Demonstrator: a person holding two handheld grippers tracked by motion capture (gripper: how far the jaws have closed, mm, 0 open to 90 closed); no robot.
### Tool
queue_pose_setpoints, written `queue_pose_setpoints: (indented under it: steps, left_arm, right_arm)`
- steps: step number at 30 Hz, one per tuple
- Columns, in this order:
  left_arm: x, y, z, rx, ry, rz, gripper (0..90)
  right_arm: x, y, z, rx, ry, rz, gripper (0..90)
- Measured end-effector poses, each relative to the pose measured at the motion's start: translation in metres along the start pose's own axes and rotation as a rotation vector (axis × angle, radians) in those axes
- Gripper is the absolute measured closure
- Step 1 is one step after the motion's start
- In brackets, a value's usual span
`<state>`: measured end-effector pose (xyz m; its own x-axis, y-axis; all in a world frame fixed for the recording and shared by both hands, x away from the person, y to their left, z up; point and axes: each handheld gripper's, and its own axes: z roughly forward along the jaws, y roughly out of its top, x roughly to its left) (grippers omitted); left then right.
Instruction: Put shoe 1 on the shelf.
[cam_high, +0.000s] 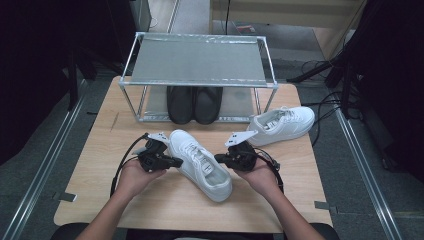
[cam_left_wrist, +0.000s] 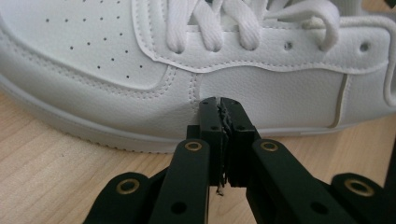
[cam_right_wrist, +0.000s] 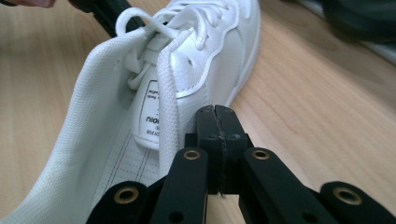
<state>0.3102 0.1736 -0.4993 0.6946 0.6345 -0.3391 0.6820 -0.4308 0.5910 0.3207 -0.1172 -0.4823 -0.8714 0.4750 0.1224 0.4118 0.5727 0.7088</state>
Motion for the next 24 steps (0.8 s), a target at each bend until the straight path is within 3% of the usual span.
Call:
queue_pose_setpoints:
  steps: [4,11,19,24]
  left_arm:
    - [-0.002,0.002,0.000,0.014,0.027,0.027,89.3]
    - [0.003,0.007,-0.001,0.009,0.072,0.018,89.8]
    - [0.012,0.010,0.000,-0.013,0.084,-0.002,89.8]
    - [0.019,0.010,-0.001,-0.025,0.056,-0.032,88.4]
  right_arm:
    - [0.004,-0.002,0.001,-0.004,0.023,0.011,90.0]
    - [0.015,-0.004,0.005,-0.012,0.070,0.024,90.0]
    - [0.033,-0.003,0.010,-0.010,0.094,0.004,90.0]
    - [0.034,-0.004,0.013,-0.001,0.097,0.021,90.0]
